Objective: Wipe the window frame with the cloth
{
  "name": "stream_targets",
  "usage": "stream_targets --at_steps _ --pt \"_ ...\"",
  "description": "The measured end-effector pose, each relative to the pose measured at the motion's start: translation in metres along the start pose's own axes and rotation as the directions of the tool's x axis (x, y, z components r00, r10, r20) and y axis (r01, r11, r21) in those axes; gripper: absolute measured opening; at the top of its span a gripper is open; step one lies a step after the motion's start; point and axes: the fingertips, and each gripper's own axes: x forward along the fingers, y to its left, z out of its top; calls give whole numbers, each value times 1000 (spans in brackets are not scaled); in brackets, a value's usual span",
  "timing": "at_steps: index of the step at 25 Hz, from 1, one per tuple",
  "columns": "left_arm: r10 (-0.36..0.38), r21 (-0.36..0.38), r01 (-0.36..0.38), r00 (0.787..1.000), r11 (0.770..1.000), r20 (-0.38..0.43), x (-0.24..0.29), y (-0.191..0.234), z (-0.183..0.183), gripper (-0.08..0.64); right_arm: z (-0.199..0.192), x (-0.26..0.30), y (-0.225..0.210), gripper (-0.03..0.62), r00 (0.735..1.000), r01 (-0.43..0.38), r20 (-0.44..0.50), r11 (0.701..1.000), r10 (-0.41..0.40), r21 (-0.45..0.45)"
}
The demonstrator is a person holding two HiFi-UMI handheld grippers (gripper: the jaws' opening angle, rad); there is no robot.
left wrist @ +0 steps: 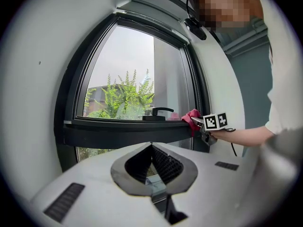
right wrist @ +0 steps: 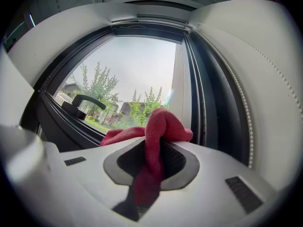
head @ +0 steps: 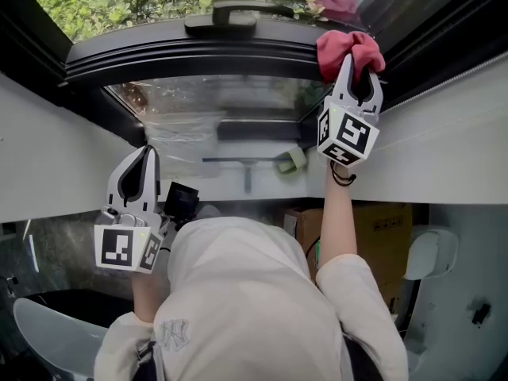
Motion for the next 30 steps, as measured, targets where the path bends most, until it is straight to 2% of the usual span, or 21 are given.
stream_targets --at_steps 17,30 --pt "20 -10 -20 1000 1000 -2 -13 11 -4 8 6 -5 27 78 1000 -12 -2 999 12 -34" --pt "29 -17 -29 1000 999 0 -28 38 -1 8 13 -6 54 77 999 -20 -27 999 19 -44"
